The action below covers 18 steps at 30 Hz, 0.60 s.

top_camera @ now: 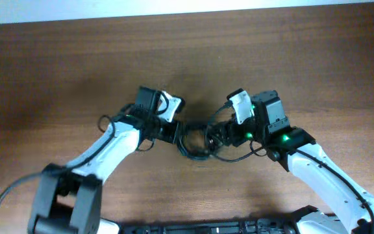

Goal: Untangle cables
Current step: 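Pull the cable bundle apart, moving grippers away from each other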

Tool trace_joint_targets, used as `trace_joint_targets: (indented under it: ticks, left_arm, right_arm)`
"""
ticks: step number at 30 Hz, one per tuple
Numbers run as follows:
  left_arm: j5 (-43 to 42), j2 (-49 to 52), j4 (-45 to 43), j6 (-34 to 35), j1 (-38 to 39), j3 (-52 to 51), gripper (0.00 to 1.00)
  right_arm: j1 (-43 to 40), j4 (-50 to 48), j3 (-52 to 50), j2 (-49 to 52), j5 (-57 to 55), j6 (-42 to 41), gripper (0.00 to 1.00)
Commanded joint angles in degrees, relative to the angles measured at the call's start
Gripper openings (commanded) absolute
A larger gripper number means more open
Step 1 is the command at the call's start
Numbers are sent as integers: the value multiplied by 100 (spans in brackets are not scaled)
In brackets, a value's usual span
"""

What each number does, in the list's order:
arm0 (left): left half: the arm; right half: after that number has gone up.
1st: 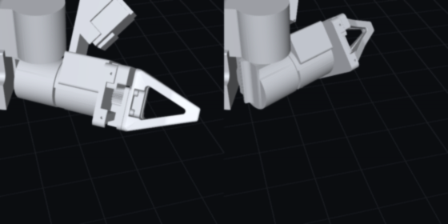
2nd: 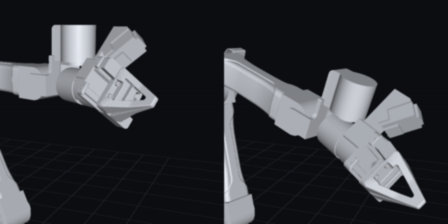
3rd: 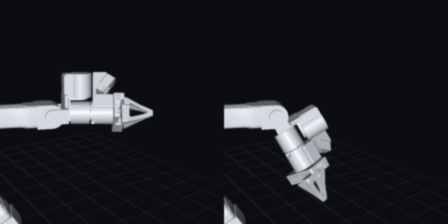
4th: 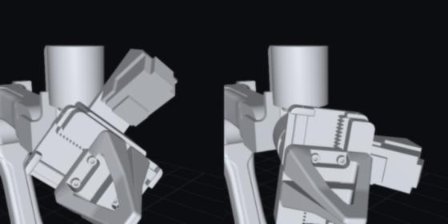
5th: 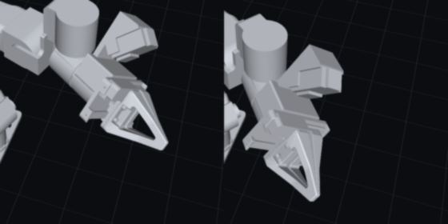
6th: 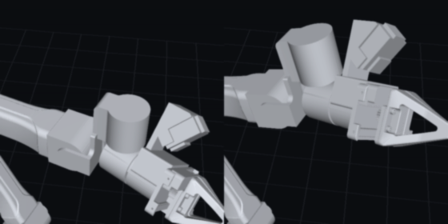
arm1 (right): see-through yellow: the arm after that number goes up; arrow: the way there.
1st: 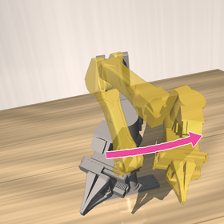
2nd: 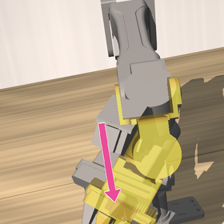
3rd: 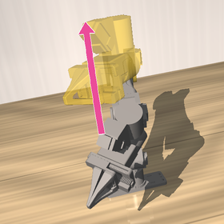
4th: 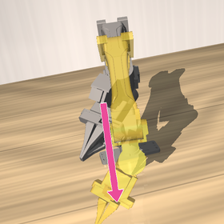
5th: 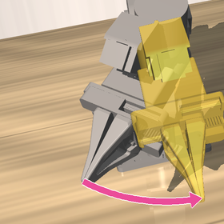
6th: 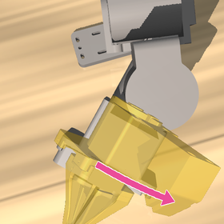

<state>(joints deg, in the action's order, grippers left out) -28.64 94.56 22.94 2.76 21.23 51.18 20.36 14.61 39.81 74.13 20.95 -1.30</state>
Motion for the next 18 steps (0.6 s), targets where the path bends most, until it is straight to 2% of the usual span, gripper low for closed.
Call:
trace_joint_targets:
  ticks: [1, 5, 7, 9, 10, 11, 12, 14, 16, 18]
  left_arm:
    - [-535, -898, -13, -70, -28, 278, 0]
    - [-1578, -994, -13, -70, -31, 278, 0]
    - [-2291, -994, -13, -72, -31, 278, 0]
    - [-2476, -994, -13, -68, -31, 278, 0]
    - [-2461, -994, -22, -70, -35, 278, 0]
    - [-2391, -994, -28, -70, -94, 278, 0]
    - [-2389, -994, -39, -70, -216, 278, 0]
    - [-2396, -1005, -15, -68, -876, 278, 0]
    - [-2411, -1119, -13, -68, -1298, 278, 0]
    - [-2411, -1320, -15, -68, -1526, 278, 0]
  right_arm:
    - [31, 149, 76, 28, 859, 28, 74]
    - [31, 105, 74, 28, 831, 284, 74]
    - [24, -46, 76, 28, 367, 284, 75]
    - [26, -114, 76, 28, 319, 282, 47]
    - [24, 20, 76, 31, 229, 278, 8]
    - [24, 155, 74, 28, 42, 216, 4]
    - [24, 345, 74, 28, -345, -20, 4]
    - [-133, 920, 74, 28, -2116, -1475, 4]
    - [-732, 1213, 76, 28, -2441, -2483, 5]
    - [-1231, 1270, 76, 28, -2422, -2717, 6]
